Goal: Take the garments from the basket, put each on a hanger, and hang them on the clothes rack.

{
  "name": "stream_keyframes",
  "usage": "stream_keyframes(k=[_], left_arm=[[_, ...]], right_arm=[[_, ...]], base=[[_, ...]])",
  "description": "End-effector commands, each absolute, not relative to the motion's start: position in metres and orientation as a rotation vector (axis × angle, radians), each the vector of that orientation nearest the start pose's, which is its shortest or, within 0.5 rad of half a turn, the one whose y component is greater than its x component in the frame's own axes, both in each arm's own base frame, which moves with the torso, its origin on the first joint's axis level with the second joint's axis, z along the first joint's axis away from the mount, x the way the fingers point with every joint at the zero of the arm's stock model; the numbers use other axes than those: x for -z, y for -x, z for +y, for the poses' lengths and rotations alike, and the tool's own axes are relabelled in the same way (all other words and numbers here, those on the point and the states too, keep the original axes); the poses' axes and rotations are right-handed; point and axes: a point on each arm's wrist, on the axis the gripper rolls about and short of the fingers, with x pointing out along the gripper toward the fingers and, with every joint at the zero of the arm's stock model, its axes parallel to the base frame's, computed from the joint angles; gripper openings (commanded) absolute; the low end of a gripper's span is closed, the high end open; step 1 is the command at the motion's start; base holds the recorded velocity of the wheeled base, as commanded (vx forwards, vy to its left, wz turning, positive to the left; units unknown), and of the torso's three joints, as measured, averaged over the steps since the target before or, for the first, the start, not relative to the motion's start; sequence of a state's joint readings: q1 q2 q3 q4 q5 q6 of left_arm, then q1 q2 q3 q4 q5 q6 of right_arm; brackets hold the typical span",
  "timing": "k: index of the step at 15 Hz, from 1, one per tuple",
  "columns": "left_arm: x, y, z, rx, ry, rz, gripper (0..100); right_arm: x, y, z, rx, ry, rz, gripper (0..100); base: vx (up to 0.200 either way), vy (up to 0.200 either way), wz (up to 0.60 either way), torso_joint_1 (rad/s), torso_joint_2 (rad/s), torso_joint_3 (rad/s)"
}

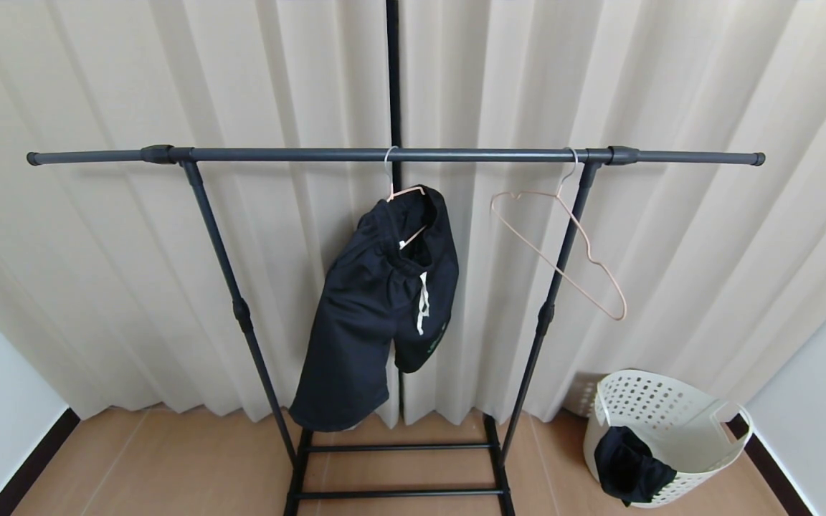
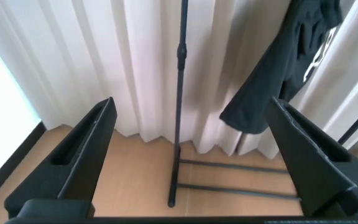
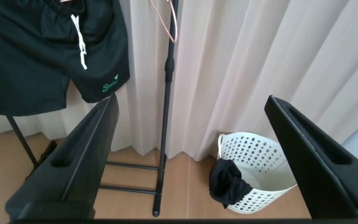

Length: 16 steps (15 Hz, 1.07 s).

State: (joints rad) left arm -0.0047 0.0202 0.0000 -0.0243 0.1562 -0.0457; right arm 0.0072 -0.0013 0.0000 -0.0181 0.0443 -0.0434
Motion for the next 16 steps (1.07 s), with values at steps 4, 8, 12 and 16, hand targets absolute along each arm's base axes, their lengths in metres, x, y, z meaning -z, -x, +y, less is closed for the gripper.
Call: stream_keyframes(k=[4, 8, 12, 16], left_arm=[[-0.0781, 0.0227, 0.0035, -0.153, 0.043, -0.023, 100], [-0.0781, 0.0229, 0.0035, -0.151, 0.049, -0.025, 100], [-0.0779, 0.0228, 0.0035, -0.151, 0.049, -0.024, 100], [-0.0779, 0.0228, 0.0035, -0.151, 0.049, -0.024, 100]], right_arm=[[-0.0774, 0.0228, 0.0008, -0.049, 0.033, -0.019, 100], [-0.0774, 0.0228, 0.0007, -0.047, 0.039, -0.019, 100], [-0.0775, 0.0228, 0.0007, -0.047, 0.039, -0.021, 100], [-0.0774, 0.0228, 0.0008, -0.049, 0.042, -0.019, 100]], base=[[0.0, 0.0, 0.0, 0.0, 0.0, 0.0], [0.0, 0.0, 0.0, 0.0, 0.0, 0.0], [0.0, 0.0, 0.0, -0.098, 0.23, 0.123], [0.0, 0.0, 0.0, -0.144, 0.35, 0.195]])
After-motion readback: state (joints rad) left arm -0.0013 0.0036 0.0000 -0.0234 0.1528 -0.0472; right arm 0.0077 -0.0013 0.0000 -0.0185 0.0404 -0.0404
